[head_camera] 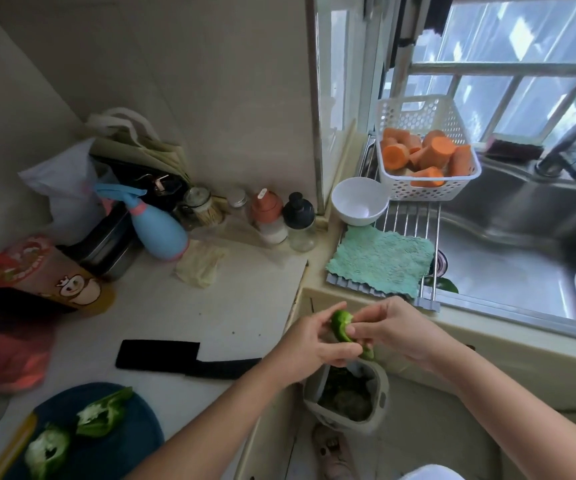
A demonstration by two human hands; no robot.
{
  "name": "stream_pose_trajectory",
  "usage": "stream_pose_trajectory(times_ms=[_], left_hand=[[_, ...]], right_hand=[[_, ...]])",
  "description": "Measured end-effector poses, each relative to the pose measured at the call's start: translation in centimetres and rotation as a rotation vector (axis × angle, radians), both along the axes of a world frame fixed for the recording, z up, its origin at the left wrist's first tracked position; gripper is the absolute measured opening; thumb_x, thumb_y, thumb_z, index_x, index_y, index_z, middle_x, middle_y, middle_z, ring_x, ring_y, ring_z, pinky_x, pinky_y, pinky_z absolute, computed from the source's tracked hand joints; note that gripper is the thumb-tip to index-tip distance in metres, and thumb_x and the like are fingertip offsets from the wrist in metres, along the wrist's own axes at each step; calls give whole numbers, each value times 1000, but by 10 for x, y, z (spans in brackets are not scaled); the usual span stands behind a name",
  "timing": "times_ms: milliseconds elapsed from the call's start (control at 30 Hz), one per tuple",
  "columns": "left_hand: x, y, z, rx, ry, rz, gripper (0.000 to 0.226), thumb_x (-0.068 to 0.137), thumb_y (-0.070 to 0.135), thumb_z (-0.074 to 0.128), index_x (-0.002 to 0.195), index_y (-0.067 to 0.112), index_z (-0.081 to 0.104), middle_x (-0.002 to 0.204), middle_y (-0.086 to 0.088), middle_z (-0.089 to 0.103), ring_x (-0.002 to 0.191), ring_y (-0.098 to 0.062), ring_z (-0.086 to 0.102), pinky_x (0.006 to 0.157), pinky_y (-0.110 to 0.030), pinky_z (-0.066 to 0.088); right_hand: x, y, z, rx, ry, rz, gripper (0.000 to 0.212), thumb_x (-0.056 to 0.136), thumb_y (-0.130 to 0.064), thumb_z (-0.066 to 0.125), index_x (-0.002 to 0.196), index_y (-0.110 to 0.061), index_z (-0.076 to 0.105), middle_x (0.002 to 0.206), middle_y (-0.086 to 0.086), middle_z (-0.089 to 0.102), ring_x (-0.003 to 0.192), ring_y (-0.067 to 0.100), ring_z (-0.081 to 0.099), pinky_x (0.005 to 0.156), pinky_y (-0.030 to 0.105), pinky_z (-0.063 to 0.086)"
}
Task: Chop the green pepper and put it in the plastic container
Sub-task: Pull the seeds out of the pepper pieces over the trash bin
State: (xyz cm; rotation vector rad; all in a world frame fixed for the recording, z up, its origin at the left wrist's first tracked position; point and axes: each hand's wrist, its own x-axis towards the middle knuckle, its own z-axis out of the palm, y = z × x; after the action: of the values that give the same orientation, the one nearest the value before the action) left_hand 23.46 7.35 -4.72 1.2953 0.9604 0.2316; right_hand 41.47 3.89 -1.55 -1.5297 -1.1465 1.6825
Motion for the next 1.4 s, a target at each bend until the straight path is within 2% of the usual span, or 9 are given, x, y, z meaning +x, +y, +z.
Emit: stream_pose_trajectory(times_ms=[200, 367, 500, 600, 700, 900, 1100, 1267, 1400], left_hand=[[-4, 0, 5, 105, 40, 12, 71, 67, 39, 78, 125, 58, 41, 124, 2, 59, 108, -17, 63, 87, -43, 55], [-7, -2, 13, 289, 203, -81, 73, 79, 37, 69, 137, 48, 26, 126, 8, 56, 102, -9, 63, 94, -31, 51], [-15, -3, 13, 413, 361, -177, 69, 84, 33, 66, 139, 42, 26, 119, 8, 57, 89, -6, 59, 82, -22, 50], [-27, -8, 5, 233, 325, -108, 73, 79, 29, 71, 138, 42, 30, 123, 10, 52, 99, -9, 61, 91, -29, 52], [-33, -9, 2, -7, 133, 23, 77, 77, 14, 74, 139, 35, 34, 127, 6, 52, 102, -17, 65, 89, -38, 54], [-39, -6, 9, -247, -138, 125, 65, 81, -8, 63, 134, 22, 41, 128, -6, 55, 98, -28, 67, 80, -32, 57], [-48, -11, 10, -249, -195, 122, 61, 80, -9, 64, 129, 22, 46, 130, -4, 55, 108, -29, 63, 80, -31, 55], [-57, -10, 11, -465, -391, 210, 62, 79, -17, 57, 130, 16, 47, 127, -18, 56, 108, -39, 60, 80, -34, 57], [-64, -7, 13, -603, -533, 233, 61, 79, -19, 49, 132, 12, 47, 123, -25, 57, 104, -44, 60, 79, -35, 58]], right_hand=[[-11, 11, 14, 35, -256, 66, 6, 79, -17, 74, 77, -12, 77, 62, 5, 71, 54, 8, 61, 60, 18, 52], [-11, 19, 21, -50, -365, 142, 10, 77, -20, 76, 77, -10, 77, 61, 1, 69, 52, 3, 58, 54, 10, 47], [-4, 22, 25, -86, -289, 111, 11, 79, -13, 73, 83, -3, 76, 71, 8, 73, 59, 9, 63, 59, 15, 51], [5, 17, 21, -93, -227, -16, 13, 82, -10, 70, 89, 0, 74, 76, 12, 73, 59, 10, 64, 56, 16, 52], [1, 4, -7, -68, -499, 22, 10, 87, -18, 67, 91, -12, 73, 66, -1, 72, 57, 6, 64, 53, 15, 50], [-7, -3, -76, 9, -857, 208, 18, 87, -24, 65, 100, -18, 76, 96, 2, 75, 88, 17, 68, 79, 27, 51], [-15, -14, -97, 39, -902, 286, 32, 81, -3, 48, 80, -20, 75, 86, 8, 72, 84, 28, 66, 74, 30, 53], [-9, -6, -81, 127, -928, 191, 11, 75, -13, 65, 77, -16, 76, 77, 0, 73, 76, 18, 67, 67, 28, 52], [-6, 5, -66, 154, -864, 217, 14, 83, -21, 66, 78, -12, 76, 77, 4, 74, 73, 19, 68, 69, 33, 53]])
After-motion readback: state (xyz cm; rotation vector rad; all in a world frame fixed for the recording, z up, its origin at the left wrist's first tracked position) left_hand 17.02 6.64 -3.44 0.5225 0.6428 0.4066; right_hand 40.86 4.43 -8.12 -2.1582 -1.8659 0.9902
